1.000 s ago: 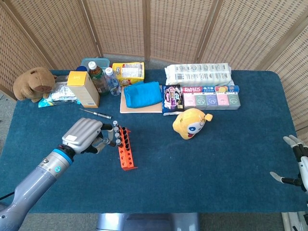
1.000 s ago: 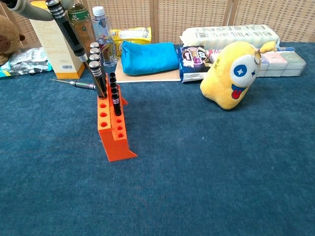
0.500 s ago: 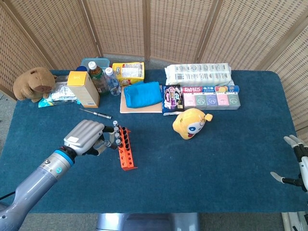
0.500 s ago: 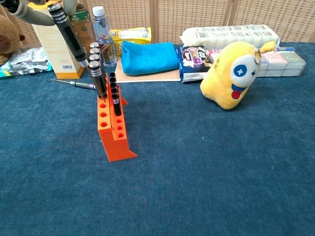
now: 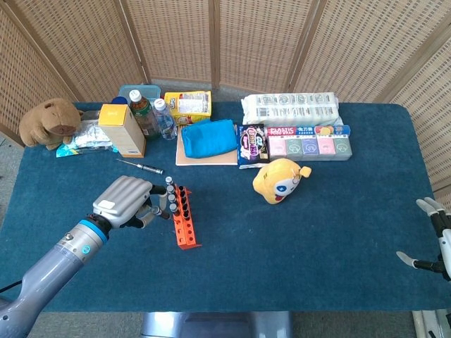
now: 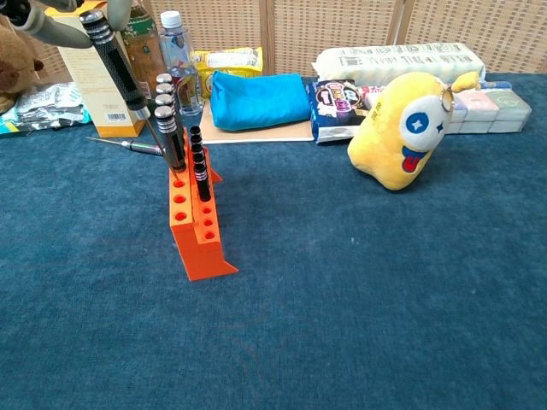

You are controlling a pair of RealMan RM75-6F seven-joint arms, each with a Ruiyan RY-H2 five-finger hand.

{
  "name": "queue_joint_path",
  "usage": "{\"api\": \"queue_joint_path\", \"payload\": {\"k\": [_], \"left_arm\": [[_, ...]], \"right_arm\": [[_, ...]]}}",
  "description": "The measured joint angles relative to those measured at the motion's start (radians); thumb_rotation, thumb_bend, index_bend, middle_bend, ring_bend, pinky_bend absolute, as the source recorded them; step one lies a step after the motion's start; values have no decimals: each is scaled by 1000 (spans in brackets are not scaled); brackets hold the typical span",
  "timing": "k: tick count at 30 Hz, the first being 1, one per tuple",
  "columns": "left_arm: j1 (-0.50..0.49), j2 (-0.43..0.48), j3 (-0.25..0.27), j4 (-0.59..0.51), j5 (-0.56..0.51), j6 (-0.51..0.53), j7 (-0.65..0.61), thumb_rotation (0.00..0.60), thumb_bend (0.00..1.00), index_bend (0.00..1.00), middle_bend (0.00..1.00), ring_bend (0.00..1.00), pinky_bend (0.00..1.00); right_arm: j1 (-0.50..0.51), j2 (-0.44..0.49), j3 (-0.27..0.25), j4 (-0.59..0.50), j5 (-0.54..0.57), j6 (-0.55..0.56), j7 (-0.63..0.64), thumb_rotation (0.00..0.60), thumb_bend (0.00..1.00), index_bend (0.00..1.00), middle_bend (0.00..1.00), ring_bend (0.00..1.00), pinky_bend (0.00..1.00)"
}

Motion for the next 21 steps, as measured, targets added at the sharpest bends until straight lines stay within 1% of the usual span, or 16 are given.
{"api": "queue_joint_path", "payload": {"k": [18,20,21], "left_arm": [[-38,-36,23,10,-46,20,35,600,378,564,1000,1000,1000],[-42,-38,25,9,-49,21,38,600,375,518,1000,1000,1000],[-43,-39,26,9,-49,21,39,600,372,465,1000,1000,1000]], "right_arm": [[-1,2,0,0,0,1,3,600,0,92,54,6,0],[-1,2,1,1,0,1,5,600,0,92,54,6,0],[-1,2,1,1,0,1,6,600,0,92,55,6,0]]}}
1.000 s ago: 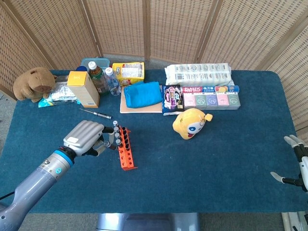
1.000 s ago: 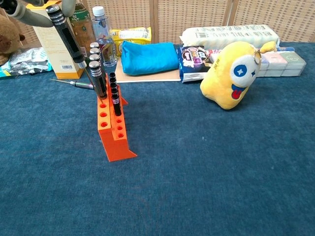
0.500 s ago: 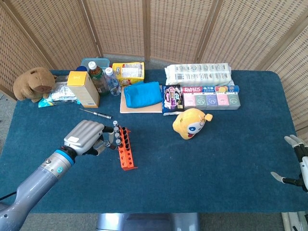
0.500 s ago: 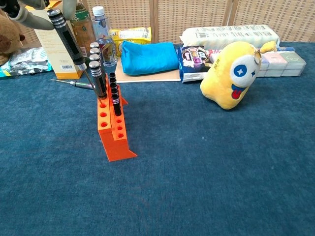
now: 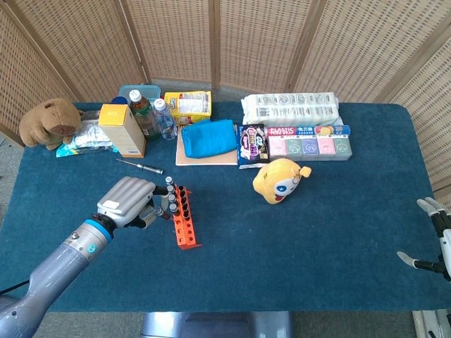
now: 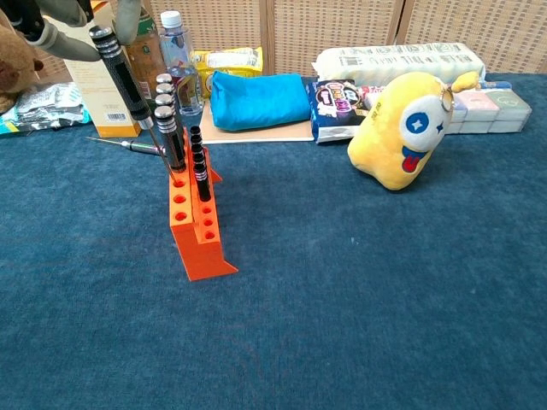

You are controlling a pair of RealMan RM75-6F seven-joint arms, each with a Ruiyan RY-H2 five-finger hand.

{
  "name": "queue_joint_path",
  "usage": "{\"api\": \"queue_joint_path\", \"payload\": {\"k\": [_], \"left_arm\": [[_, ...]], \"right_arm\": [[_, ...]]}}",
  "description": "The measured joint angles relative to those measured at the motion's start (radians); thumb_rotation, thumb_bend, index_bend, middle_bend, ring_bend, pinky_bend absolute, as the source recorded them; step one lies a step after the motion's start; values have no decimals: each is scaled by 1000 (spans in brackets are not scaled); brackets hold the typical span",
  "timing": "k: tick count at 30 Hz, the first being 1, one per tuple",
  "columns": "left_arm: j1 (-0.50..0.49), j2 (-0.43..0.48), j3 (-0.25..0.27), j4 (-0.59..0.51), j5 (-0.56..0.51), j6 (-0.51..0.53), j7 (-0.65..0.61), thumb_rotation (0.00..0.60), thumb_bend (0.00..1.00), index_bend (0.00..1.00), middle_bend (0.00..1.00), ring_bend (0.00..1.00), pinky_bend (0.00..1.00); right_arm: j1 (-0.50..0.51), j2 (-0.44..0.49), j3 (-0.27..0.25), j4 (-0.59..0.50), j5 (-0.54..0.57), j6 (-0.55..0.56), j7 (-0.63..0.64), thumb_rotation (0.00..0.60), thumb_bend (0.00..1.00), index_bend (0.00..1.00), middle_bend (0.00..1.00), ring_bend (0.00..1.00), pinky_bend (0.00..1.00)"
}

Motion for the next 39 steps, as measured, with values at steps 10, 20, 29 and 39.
{"api": "queue_joint_path", "payload": {"k": [10,20,29,39], "left_arm": [[-26,-19,13,4,-18,2,30,600,356,205,1000,1000,1000],[-26,-56,10,8,-9,70,36,600,355,181,1000,1000,1000],[2,-144,13,44,70,183,70,600,354,181,1000,1000,1000],[-9,-258,30,101,118,172,115,600,351,181,1000,1000,1000]], "right_arm": [[-2,3,1,0,-2,4,7,600,0,92,55,6,0],[-3,5,2,2,-1,4,15,600,0,93,55,7,0],[-2,4,2,2,-1,2,16,600,0,92,55,6,0],[0,3,2,2,0,-1,14,600,0,92,55,7,0]]}}
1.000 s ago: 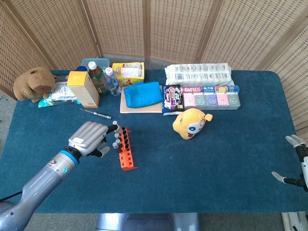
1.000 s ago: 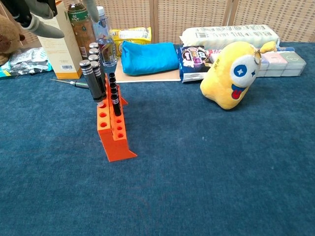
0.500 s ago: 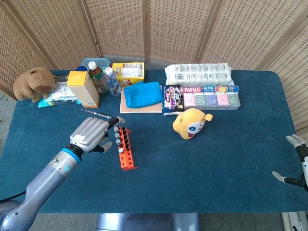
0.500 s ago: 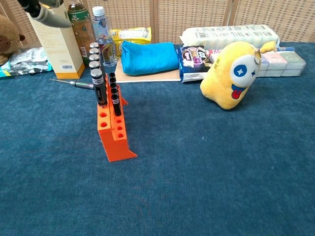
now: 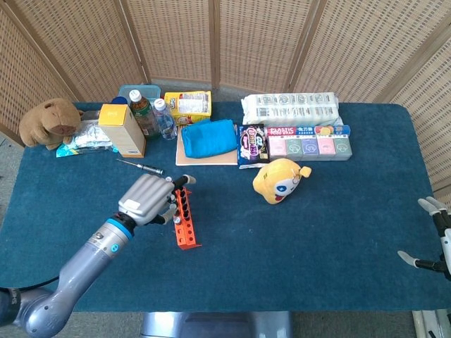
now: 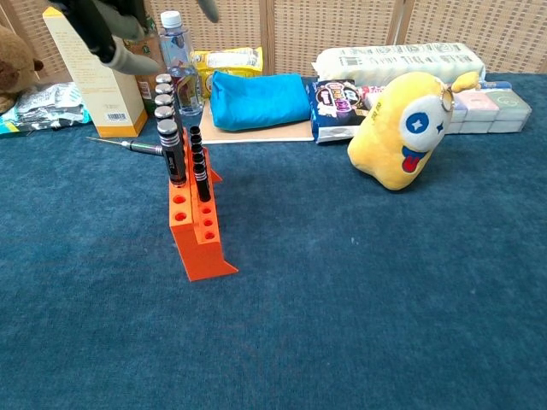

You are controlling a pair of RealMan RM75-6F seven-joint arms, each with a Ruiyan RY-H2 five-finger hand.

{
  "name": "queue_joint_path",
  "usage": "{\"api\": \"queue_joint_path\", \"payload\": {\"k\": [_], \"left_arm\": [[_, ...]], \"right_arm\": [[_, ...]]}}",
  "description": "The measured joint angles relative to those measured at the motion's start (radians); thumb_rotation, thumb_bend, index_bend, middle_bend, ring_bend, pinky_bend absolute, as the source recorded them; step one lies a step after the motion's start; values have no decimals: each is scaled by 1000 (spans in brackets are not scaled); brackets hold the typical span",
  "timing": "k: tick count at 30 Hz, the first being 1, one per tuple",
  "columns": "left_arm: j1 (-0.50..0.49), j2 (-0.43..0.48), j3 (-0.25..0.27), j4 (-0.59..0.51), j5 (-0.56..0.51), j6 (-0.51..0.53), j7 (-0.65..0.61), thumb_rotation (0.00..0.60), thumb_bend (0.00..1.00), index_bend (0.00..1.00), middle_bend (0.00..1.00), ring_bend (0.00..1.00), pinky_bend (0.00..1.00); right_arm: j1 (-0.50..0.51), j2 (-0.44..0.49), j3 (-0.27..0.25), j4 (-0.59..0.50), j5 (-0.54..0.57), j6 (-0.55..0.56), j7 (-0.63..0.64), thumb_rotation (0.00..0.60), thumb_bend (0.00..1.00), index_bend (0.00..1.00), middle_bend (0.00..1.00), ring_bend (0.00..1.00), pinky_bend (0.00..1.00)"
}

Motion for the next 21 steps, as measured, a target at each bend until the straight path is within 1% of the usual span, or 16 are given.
{"api": "queue_joint_path", "payload": {"k": [7,15,21], "left_arm": [[-21,-78,12,24,9,1,53,600,351,181,1000,1000,1000],[-39,-106,33,26,-10,11,116,600,350,181,1000,1000,1000],[-50,-153,55,45,-20,30,171,600,339,181,1000,1000,1000]], "right_arm": [[-2,2,2,3,3,1,9,600,0,92,55,7,0],[-3,5,3,4,1,4,16,600,0,92,54,6,0],[-5,6,2,2,-1,9,15,600,0,92,54,6,0]]}}
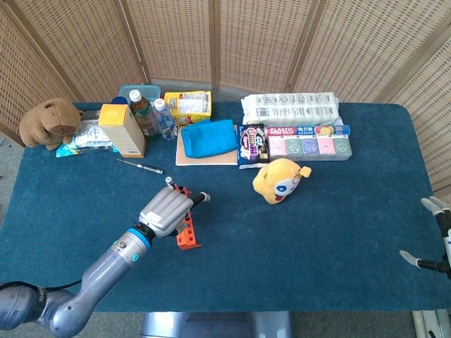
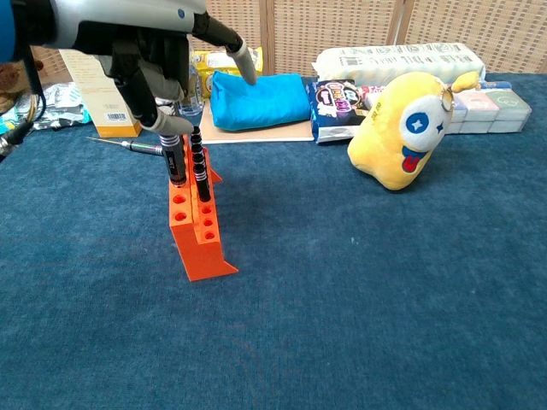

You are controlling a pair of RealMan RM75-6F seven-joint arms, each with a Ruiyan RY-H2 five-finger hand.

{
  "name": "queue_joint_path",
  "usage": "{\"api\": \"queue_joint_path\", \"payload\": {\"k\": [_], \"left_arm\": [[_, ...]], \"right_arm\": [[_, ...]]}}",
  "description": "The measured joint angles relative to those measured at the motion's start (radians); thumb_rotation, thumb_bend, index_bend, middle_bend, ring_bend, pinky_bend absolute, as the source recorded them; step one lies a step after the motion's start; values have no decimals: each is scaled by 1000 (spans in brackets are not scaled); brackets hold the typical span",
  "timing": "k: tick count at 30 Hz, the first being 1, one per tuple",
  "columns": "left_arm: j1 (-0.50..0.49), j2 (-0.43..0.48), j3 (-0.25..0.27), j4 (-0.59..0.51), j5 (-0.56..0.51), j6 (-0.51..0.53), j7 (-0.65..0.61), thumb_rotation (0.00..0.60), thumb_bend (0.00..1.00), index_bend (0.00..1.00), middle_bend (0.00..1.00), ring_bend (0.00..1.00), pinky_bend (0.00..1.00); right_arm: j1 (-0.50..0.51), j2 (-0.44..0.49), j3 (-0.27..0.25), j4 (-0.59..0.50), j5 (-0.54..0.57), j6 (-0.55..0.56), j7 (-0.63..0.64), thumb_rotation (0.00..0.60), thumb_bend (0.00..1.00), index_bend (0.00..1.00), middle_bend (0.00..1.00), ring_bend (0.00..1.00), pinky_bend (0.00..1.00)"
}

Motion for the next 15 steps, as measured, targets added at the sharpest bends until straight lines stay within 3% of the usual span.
{"api": "queue_joint_path", "payload": {"k": [15], "left_arm": [[7,-74,34,24,17,89,103,600,334,180,1000,1000,1000]], "right_arm": [[-1,3,2,0,5,-1,6,600,0,92,55,7,0]]}}
